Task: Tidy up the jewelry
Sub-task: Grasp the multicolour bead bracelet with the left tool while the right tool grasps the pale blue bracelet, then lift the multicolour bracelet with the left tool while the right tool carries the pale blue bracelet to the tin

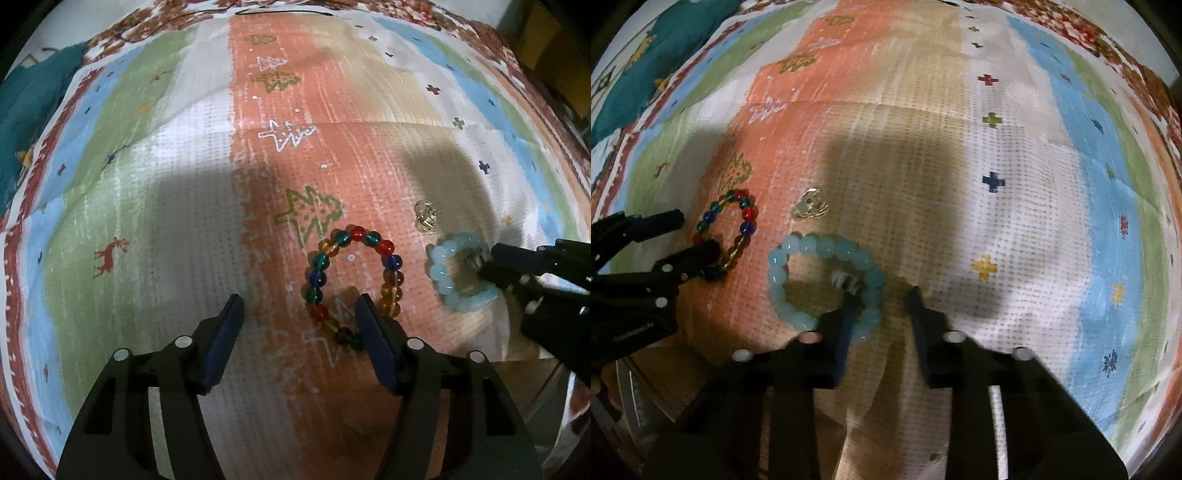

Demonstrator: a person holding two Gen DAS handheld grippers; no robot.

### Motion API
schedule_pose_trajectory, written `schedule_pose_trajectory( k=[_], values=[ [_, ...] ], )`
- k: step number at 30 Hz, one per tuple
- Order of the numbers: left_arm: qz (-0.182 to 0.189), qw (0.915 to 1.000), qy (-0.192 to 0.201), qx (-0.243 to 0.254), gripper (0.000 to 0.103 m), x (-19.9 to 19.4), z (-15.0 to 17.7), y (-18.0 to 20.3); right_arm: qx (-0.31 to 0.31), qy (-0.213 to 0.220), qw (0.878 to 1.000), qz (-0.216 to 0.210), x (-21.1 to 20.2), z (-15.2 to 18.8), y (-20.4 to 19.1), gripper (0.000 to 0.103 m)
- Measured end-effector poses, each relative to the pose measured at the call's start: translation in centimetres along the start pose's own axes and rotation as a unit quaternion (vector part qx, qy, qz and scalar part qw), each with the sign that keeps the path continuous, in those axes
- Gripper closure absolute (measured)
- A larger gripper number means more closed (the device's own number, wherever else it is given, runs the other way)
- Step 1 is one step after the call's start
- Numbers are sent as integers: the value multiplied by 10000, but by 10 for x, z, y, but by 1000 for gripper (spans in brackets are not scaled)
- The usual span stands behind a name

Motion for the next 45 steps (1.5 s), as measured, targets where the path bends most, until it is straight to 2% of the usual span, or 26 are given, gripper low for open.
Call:
schedule_pose_trajectory(
  k=[1,2,5,7,11,18,31,45],
  values=[
    [-4,10000,11,3,54,0,0,0,23,2,10000,-1,-1,1,2,91],
    [14,10000,8,15,66,-1,0,1,10,5,10000,33,-1,1,3,91],
    [45,10000,-17,65,91,-1,1,3,32,28,10000,-20,-2,1,5,91],
    [75,10000,-30,30,94,-2,1,2,17,101,9999,23,-5,-2,7,91],
    [243,9996,-101,-117,94,-8,-3,-1,-16,292,9995,70,-19,-4,4,91],
    [419,9990,85,-111,94,-29,-3,7,-116,563,9979,296,-42,-15,5,91],
    [593,9976,267,-217,94,-49,-6,5,-155,905,9956,204,-71,-19,0,91],
    [917,9937,601,-242,94,-89,-3,10,-145,1129,9934,128,-94,-11,-4,91]
  ],
)
Point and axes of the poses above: each gripper's, at about its wrist camera, not at the fingertips, and x roughly the way its jaws point, y to its right, z to its underside, the point moved 6 cm from there along x, roughly the way its jaws point, and after that the axes turned 10 degrees about -x, right-handed, at the moved point
